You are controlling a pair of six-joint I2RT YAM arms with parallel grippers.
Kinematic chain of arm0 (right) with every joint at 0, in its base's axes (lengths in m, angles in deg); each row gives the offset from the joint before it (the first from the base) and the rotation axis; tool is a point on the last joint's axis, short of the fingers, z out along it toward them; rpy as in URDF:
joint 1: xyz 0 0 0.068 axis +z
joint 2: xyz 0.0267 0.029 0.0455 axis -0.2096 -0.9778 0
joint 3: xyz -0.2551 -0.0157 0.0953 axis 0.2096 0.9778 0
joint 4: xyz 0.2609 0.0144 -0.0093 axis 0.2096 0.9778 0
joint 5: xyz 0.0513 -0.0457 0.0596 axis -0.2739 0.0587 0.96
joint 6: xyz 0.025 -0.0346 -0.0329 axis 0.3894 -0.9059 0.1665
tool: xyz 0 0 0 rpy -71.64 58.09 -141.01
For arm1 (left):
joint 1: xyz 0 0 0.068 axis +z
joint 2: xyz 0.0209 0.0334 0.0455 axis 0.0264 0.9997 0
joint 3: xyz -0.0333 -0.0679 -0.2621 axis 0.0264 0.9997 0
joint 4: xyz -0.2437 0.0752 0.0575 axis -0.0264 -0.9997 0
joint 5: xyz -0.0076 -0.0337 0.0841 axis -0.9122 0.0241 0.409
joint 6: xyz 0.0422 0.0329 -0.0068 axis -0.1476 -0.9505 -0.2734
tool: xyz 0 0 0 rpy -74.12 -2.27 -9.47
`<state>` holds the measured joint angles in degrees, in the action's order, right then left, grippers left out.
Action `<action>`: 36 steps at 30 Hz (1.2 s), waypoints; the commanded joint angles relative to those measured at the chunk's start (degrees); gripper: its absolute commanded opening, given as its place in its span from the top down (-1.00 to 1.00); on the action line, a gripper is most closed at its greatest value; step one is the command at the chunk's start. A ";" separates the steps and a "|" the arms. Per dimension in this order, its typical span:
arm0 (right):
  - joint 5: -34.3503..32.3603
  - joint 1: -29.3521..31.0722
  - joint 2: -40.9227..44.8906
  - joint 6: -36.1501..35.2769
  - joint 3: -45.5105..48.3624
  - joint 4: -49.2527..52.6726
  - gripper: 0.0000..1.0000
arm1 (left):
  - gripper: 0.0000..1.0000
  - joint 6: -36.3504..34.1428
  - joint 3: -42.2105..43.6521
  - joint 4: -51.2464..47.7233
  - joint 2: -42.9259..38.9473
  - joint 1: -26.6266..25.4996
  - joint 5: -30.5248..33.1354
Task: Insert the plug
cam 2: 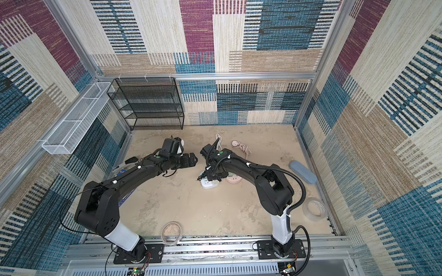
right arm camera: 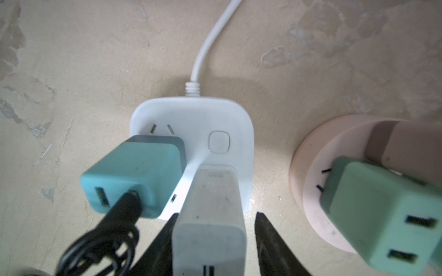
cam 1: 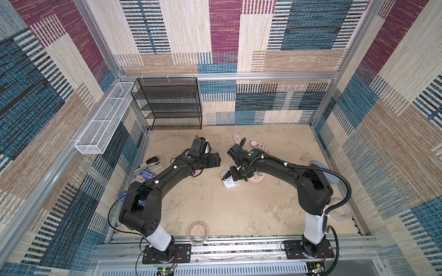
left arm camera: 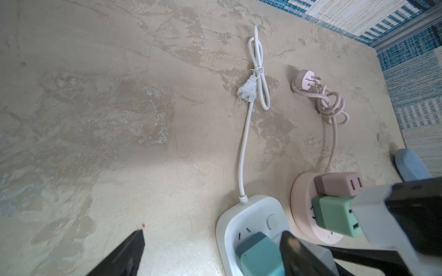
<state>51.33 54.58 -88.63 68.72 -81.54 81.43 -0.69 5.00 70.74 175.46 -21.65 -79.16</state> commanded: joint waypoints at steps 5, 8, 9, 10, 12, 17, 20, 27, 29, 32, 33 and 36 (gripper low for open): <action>-2.03 0.97 3.30 0.02 -4.53 1.93 0.00 | -0.86 -0.89 2.60 0.12 -4.40 0.40 -0.35; -1.54 1.71 2.02 -1.49 -7.18 2.90 0.05 | -0.85 -0.75 3.12 -0.09 -5.57 0.53 0.07; -1.01 1.90 1.80 -1.70 -7.71 2.77 0.07 | -0.85 -0.70 3.46 -0.08 -6.11 0.64 0.15; -0.67 2.07 1.78 -1.99 -7.91 2.40 0.09 | -0.85 -0.59 3.78 0.07 -6.46 0.72 -0.04; -0.12 2.24 1.53 -2.36 -8.31 1.71 0.11 | -0.85 -0.31 4.27 0.23 -7.14 1.16 -0.61; -0.69 2.30 -1.49 -3.38 -10.20 2.67 0.16 | -0.84 0.03 5.23 0.80 -7.95 1.45 -1.36; -0.75 2.26 -3.50 -4.46 -10.96 2.85 0.23 | -0.84 0.15 5.57 1.00 -8.00 1.54 -1.41; -1.06 2.27 -6.94 -5.55 -13.73 4.08 0.28 | -0.84 0.24 6.08 1.91 -7.58 1.71 -2.01; -0.77 2.26 -7.56 -5.98 -14.36 4.41 0.30 | -0.84 0.28 6.04 2.01 -7.24 1.80 -2.11; -0.62 2.26 -8.51 -6.41 -15.27 5.25 0.34 | -0.84 0.44 6.39 2.45 -6.91 1.88 -2.37; -0.50 2.26 -8.80 -6.55 -15.35 5.31 0.35 | -0.84 0.51 6.50 2.62 -6.84 1.89 -2.46; -0.54 2.26 -9.72 -6.95 -16.34 6.33 0.37 | -0.83 0.78 6.56 3.11 -6.34 1.89 -2.98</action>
<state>51.40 56.76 -97.59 62.73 -97.17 86.28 -0.41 11.40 71.96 168.81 -19.88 -80.84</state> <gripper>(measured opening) 0.313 0.919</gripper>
